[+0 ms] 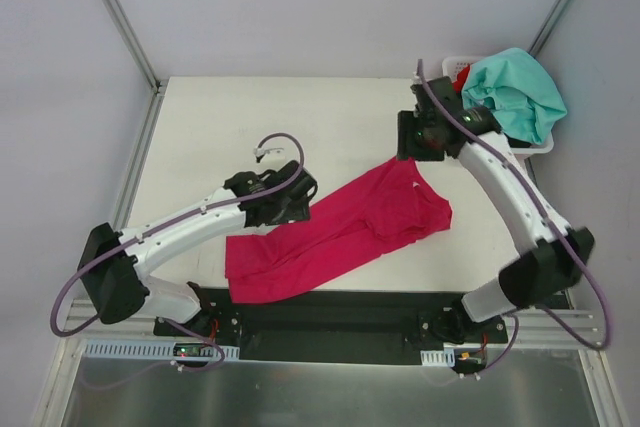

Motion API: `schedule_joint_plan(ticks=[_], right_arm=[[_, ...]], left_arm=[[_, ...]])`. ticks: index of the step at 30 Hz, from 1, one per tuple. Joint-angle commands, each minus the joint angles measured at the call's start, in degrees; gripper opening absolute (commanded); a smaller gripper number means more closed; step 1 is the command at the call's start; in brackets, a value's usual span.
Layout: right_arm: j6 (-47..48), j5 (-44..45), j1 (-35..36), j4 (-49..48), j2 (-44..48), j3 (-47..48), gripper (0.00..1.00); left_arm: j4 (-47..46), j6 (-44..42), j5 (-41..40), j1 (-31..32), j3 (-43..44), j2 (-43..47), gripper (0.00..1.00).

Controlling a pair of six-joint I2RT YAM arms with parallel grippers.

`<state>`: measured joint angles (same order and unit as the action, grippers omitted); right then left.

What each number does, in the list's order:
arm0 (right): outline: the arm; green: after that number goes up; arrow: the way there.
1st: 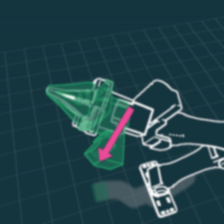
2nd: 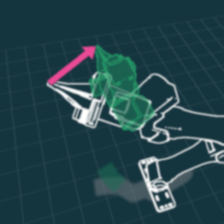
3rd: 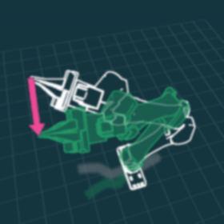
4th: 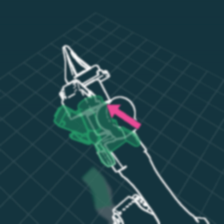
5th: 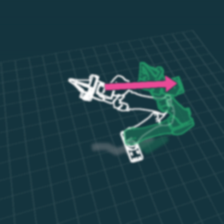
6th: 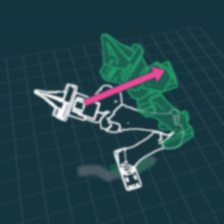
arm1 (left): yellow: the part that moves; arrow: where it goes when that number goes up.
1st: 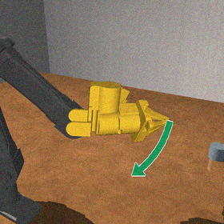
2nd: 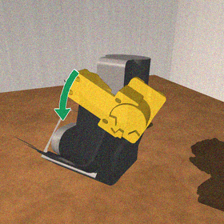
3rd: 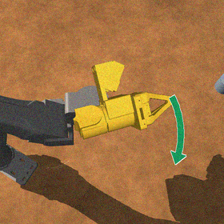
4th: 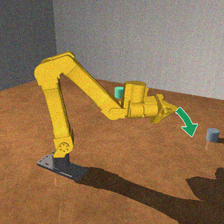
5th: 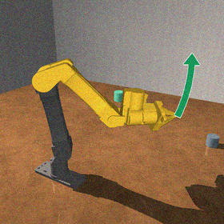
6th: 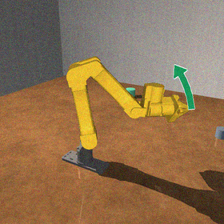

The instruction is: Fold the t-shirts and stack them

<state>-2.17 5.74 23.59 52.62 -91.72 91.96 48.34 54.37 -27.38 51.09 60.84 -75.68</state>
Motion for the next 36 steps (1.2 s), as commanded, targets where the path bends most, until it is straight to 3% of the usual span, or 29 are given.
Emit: schedule_joint_plan(ticks=[1,3,5,7,9,11,18,22,28,36], right_arm=[[-3.27,-0.03,0.66,2.23,16.45,-9.39,0.55],[-4.67,0.15,1.71,1.61,25.68,-13.46,0.55],[-6.69,-0.02,2.33,1.78,33.66,-18.38,0.56],[-8.62,-2.3,2.95,1.96,37.91,-21.2,0.56],[-9.6,-5.01,3.65,2.22,43.79,-24.1,0.57],[-10.56,-5.21,3.83,3.62,46.97,-24.81,0.58],[-9.08,-11.7,4.0,9.34,51.38,-21.3,0.6],[-8.46,-13.29,3.92,10.31,51.64,-22.26,0.61],[-7.67,-14.88,3.92,10.57,53.84,-22.97,0.61],[-7.58,-15.84,4.0,11.45,54.02,-22.62,0.62]], left_arm=[[-9.57,-17.78,4.16,-2.22,8.48,-6.31,0.99],[-12.2,-21.39,7.23,-2.92,11.13,-10.88,0.99],[-16.4,-26.14,15.83,-4.41,14.56,-15.61,0.99],[-20.63,-30.96,31.15,-5.3,17.54,-18.79,0.99],[-24.86,-32.48,40.08,-6.0,19.92,-23.97,0.99],[-27.14,-33.28,50.87,-6.44,23.52,-28.89,0.99],[-31.64,-33.27,71.37,-6.36,37.23,-42.26,0.99],[-31.81,-32.93,77.37,-6.35,45.83,-49.19,0.99],[-31.9,-31.61,83.71,-6.88,52.18,-56.93,0.99],[-33.04,-29.5,79.59,-8.64,53.24,-62.3,0.99]])
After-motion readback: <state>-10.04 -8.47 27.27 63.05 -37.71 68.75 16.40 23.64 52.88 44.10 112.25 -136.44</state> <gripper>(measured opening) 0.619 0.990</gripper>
